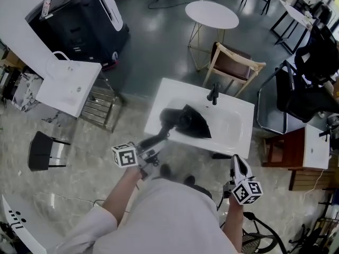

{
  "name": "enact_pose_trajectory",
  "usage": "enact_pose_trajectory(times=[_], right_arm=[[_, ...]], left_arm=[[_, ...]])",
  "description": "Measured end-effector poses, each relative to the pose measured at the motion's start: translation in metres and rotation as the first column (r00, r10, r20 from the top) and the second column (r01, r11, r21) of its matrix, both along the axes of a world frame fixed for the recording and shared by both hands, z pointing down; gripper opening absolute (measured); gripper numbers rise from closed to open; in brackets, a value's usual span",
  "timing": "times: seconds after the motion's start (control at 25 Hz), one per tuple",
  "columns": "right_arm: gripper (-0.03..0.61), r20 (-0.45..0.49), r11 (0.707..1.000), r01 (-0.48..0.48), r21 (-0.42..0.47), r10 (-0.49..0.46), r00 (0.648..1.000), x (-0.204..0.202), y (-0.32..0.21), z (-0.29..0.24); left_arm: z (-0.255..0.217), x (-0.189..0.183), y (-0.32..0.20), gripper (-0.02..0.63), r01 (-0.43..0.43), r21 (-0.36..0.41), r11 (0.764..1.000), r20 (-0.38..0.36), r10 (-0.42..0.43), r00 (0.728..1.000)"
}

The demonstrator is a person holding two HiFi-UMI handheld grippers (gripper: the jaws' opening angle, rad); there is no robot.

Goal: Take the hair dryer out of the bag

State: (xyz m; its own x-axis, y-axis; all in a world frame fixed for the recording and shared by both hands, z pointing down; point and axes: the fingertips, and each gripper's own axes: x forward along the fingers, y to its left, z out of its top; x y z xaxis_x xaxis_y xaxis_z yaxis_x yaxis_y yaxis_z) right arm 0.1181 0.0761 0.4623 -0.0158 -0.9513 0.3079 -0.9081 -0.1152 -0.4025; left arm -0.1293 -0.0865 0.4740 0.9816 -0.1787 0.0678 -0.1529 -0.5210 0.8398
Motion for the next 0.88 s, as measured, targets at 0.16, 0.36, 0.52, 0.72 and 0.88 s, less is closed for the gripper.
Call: enact_pose_trajectory(times=[0.16, 0.36, 0.52, 0.72, 0.88], right_arm=[[0.005, 0.0, 0.999, 0.036, 0.007, -0.036, 0.999, 0.004, 0.005, 0.003], [0.005, -0.006, 0.997, 0.08, 0.015, -0.08, 0.997, 0.004, 0.001, 0.005], [0.005, -0.001, 0.995, 0.101, 0.02, -0.101, 0.995, 0.01, -0.003, 0.003], [0.005, 0.01, 0.994, 0.111, 0.015, -0.111, 0.994, 0.017, -0.006, 0.007], [0.005, 0.008, 0.992, 0.128, 0.019, -0.128, 0.992, 0.018, -0.008, 0.009]], left_arm=[[-0.006, 0.006, 0.009, 0.244, 0.016, 0.006, 1.0, -0.01, -0.015, 1.0], [-0.005, 0.01, 0.013, 0.245, 0.047, 0.008, 0.999, -0.015, -0.047, 0.999], [-0.008, 0.016, 0.017, 0.245, 0.057, 0.014, 0.998, -0.015, -0.057, 0.998], [-0.009, 0.021, 0.017, 0.244, 0.073, 0.021, 0.997, -0.015, -0.072, 0.997], [-0.011, 0.024, 0.018, 0.244, 0.077, 0.026, 0.997, -0.021, -0.076, 0.997]])
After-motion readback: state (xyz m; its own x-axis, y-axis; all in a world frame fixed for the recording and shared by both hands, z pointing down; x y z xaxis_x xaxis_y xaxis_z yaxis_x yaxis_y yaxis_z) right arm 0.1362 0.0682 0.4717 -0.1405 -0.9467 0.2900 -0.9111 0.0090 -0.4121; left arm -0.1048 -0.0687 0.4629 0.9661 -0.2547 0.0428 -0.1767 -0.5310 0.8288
